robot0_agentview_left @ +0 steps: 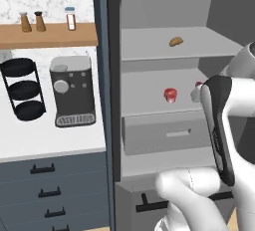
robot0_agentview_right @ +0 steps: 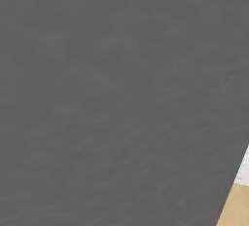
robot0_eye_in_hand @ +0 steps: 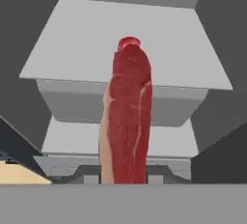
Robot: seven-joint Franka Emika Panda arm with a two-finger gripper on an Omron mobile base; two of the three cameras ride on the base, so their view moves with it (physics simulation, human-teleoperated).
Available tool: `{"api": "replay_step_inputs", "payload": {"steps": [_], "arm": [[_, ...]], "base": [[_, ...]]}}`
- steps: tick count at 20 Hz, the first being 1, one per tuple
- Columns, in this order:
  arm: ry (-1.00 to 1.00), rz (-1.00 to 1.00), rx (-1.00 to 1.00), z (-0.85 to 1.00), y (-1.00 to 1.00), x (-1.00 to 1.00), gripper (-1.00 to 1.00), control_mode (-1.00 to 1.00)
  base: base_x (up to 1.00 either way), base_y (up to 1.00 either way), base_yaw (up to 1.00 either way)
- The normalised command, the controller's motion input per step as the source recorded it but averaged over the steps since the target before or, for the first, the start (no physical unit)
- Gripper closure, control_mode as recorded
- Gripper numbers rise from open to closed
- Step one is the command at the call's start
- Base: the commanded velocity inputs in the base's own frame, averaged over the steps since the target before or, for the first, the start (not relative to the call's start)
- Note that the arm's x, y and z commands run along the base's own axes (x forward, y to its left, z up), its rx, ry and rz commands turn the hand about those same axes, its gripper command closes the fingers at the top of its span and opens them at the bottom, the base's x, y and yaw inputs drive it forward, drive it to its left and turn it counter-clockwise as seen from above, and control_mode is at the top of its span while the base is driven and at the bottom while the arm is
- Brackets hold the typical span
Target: Place one sweet potato and one steak in each tupperware on the nearby counter, to pack two identical lunches.
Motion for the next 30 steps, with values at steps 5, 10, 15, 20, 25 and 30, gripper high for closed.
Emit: {"api": "replay_step_inputs", "payload": {"steps": [5,10,15,20,25,30], "arm": [[0.0,0.0,0.0,0.0,0.0,0.0,1.0,1.0],[0.0,0.0,0.0,0.0,0.0,0.0,1.0,1.0],[0.0,0.0,0.0,0.0,0.0,0.0,1.0,1.0],[0.0,0.0,0.0,0.0,0.0,0.0,1.0,1.0],[0.0,0.0,0.0,0.0,0.0,0.0,1.0,1.0],[0.0,0.0,0.0,0.0,0.0,0.0,1.0,1.0]], "base": [[-1.0,0.85,0.0],[-0.51,1.0,0.0],[-0.22,1.0,0.0],[-0.17,1.0,0.0],[-0.02,1.0,0.0],[0.0,1.0,0.0]]}}
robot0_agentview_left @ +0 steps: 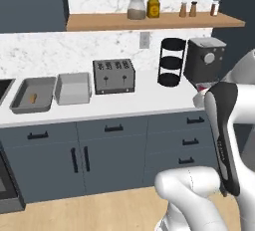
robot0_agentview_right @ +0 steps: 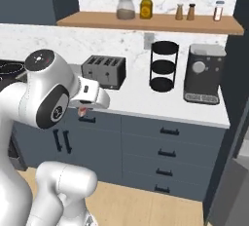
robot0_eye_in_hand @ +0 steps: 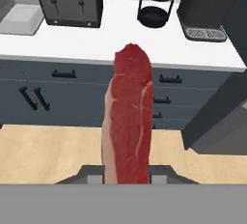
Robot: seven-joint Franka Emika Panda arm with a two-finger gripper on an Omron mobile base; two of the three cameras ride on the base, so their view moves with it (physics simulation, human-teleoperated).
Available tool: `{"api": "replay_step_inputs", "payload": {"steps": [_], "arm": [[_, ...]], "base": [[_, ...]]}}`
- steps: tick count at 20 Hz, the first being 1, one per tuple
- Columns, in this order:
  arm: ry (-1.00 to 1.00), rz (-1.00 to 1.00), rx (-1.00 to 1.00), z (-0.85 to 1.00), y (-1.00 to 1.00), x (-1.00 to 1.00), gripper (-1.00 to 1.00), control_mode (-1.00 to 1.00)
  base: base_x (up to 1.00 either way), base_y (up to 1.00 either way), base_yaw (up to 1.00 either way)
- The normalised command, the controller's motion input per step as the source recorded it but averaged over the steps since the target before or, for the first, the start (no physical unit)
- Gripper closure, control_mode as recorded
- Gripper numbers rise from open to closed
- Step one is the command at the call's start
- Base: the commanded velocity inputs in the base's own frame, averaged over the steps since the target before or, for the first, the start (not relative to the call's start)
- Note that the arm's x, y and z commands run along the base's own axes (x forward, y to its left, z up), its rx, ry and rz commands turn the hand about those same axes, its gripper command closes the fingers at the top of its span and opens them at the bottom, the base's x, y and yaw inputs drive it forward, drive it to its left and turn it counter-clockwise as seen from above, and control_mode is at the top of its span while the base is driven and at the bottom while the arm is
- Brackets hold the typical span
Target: Place one sweet potato and one steak in each tupperware on the nearby counter, to pack two identical lunches.
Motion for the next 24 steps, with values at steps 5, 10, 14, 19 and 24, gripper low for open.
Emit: {"api": "replay_step_inputs", "payload": {"steps": [5,10,14,19,24], "arm": [[0.0,0.0,0.0,0.0,0.0,0.0,1.0,1.0],[0.0,0.0,0.0,0.0,0.0,0.0,1.0,1.0],[0.0,0.0,0.0,0.0,0.0,0.0,1.0,1.0],[0.0,0.0,0.0,0.0,0.0,0.0,1.0,1.0],[0.0,0.0,0.0,0.0,0.0,0.0,1.0,1.0]], "base": [[0.05,1.0,0.0],[0.3,1.0,-0.01],[0.53,1.0,-0.02],[0.99,1.0,0.0],[1.0,0.85,0.0]]}}
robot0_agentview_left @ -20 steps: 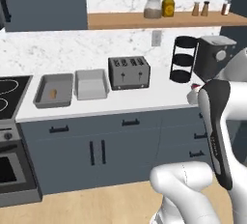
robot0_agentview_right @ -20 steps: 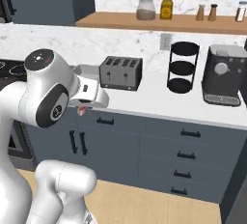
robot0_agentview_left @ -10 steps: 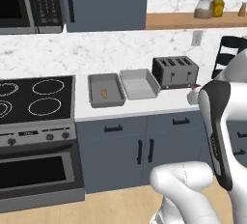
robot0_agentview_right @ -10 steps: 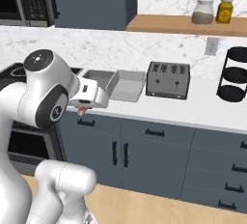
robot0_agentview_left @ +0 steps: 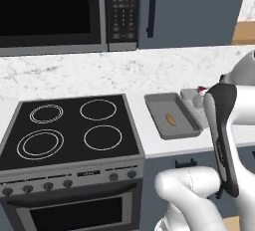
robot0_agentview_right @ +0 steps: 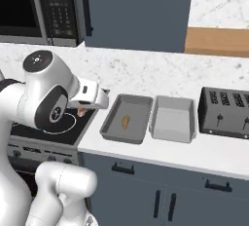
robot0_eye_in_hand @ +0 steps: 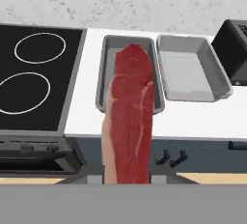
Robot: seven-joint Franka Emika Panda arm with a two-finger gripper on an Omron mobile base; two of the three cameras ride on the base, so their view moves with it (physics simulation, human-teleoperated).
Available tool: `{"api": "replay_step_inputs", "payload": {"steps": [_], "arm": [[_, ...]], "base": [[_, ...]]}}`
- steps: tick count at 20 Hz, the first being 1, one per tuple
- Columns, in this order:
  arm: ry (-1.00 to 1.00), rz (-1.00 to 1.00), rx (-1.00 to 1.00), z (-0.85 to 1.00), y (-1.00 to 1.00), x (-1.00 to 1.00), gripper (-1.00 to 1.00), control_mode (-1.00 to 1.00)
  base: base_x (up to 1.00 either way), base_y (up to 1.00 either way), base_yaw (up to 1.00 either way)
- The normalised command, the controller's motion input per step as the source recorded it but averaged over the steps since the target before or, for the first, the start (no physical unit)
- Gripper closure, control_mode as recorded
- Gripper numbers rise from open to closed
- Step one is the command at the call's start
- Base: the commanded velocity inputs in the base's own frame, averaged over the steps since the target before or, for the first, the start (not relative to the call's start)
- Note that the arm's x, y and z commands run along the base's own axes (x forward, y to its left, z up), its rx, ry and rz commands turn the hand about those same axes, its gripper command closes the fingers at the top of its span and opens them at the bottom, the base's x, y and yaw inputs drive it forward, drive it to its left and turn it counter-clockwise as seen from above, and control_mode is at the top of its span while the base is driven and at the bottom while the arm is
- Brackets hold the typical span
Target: Place one sweet potato and one steak in each tupperware on the nearby counter, to pack two identical lunches.
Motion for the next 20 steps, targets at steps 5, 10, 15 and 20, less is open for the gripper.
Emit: {"api": "replay_step_inputs", "payload": {"steps": [5,10,15,20], "arm": [[0.0,0.02,0.01,-0.2,-0.01,0.17,1.0,-1.0],[0.0,0.12,0.01,-1.0,-0.13,0.48,1.0,-1.0],[0.01,0.06,0.0,-0.95,-0.1,0.49,1.0,-1.0],[0.0,0.0,-0.01,-0.47,-0.35,0.64,1.0,-1.0]], "base": [[0.76,0.16,0.03],[0.0,0.0,0.0],[0.0,0.0,0.0],[0.0,0.0,0.0]]}}
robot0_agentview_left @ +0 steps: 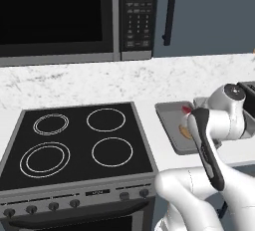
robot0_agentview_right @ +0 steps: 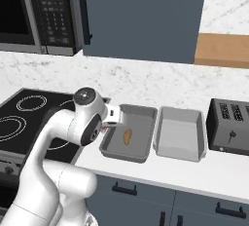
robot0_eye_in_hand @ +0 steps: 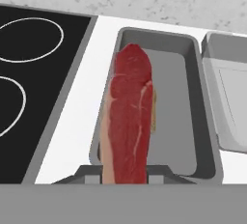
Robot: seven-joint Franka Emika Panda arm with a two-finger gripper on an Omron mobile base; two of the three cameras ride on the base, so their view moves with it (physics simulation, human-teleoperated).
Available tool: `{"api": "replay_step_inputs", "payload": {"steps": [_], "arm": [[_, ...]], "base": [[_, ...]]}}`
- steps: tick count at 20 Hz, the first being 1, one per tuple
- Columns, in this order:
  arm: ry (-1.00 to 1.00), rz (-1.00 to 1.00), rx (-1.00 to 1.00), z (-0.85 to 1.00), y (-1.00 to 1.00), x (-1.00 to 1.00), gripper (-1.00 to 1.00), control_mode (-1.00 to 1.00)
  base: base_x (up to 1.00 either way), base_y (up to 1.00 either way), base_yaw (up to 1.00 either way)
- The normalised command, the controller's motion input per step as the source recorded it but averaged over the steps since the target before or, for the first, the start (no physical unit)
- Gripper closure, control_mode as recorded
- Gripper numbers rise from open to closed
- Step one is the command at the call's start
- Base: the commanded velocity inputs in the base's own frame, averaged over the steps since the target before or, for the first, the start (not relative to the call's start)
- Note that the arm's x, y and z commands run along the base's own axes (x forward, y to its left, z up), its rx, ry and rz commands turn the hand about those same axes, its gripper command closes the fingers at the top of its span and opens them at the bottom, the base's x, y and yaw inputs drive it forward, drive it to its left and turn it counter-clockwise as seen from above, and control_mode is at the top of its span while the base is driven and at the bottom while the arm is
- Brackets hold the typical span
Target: Place one sweet potato and one steak in each tupperware on the nearby counter, to pack two identical lunches.
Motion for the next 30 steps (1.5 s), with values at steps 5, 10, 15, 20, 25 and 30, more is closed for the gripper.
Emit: {"api": "replay_step_inputs", "payload": {"steps": [5,10,15,20,25,30], "arm": [[0.0,0.0,-0.01,-0.29,-0.36,0.54,1.0,-1.0],[0.01,-0.01,-0.02,-0.05,-0.32,0.4,1.0,-1.0],[0.11,-0.05,-0.09,-0.02,-0.05,0.22,1.0,-1.0],[0.04,0.0,-0.08,-0.35,-0.26,0.16,1.0,-1.0],[0.0,0.0,-0.01,-0.49,-0.32,0.04,1.0,-1.0],[0.0,0.01,0.0,-0.5,-0.16,0.18,1.0,-1.0]], "base": [[0.0,0.0,0.0],[0.0,0.0,0.0],[0.0,0.0,0.0],[0.0,0.0,0.0],[0.0,0.0,0.0],[0.0,0.0,0.0]]}}
